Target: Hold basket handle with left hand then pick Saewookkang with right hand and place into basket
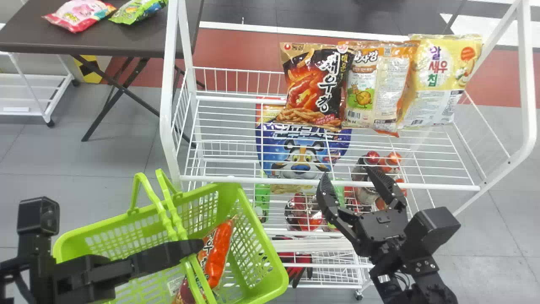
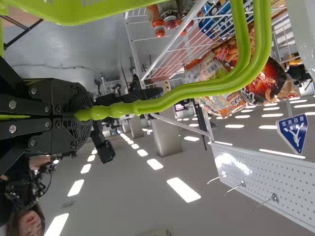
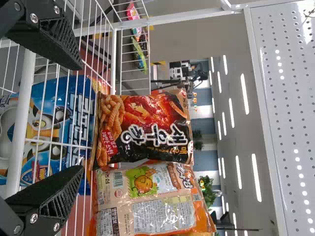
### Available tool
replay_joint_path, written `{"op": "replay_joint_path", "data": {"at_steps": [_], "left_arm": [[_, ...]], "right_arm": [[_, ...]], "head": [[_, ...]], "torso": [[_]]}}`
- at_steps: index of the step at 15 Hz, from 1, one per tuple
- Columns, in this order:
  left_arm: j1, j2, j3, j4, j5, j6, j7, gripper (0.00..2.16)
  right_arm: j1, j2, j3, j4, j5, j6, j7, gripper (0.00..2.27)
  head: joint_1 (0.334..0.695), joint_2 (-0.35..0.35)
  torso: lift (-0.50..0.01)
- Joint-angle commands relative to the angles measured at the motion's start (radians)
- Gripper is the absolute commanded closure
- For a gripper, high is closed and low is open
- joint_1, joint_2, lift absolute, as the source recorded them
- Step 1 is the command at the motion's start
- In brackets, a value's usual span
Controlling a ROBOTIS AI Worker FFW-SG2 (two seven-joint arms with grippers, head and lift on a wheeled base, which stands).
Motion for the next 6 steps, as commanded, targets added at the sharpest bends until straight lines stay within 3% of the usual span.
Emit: {"op": "replay_joint_path", "data": {"at_steps": [1, 6], "left_arm": [[0.0, 0.0, 0.0, 0.0, 0.0, 0.032, 0.0, 2.16], [0.0, 0.0, -0.001, 0.0, 0.0, 0.032, 0.0, 2.16]], "right_arm": [[0.0, 0.0, 0.0, 0.0, 0.0, 0.0, 0.0, 0.09], [0.003, 0.002, -0.008, 0.0, 0.0, 0.0, 0.0, 0.09]], "head": [[0.695, -0.106], [0.695, -0.112]], "torso": [[-0.013], [-0.013]]}}
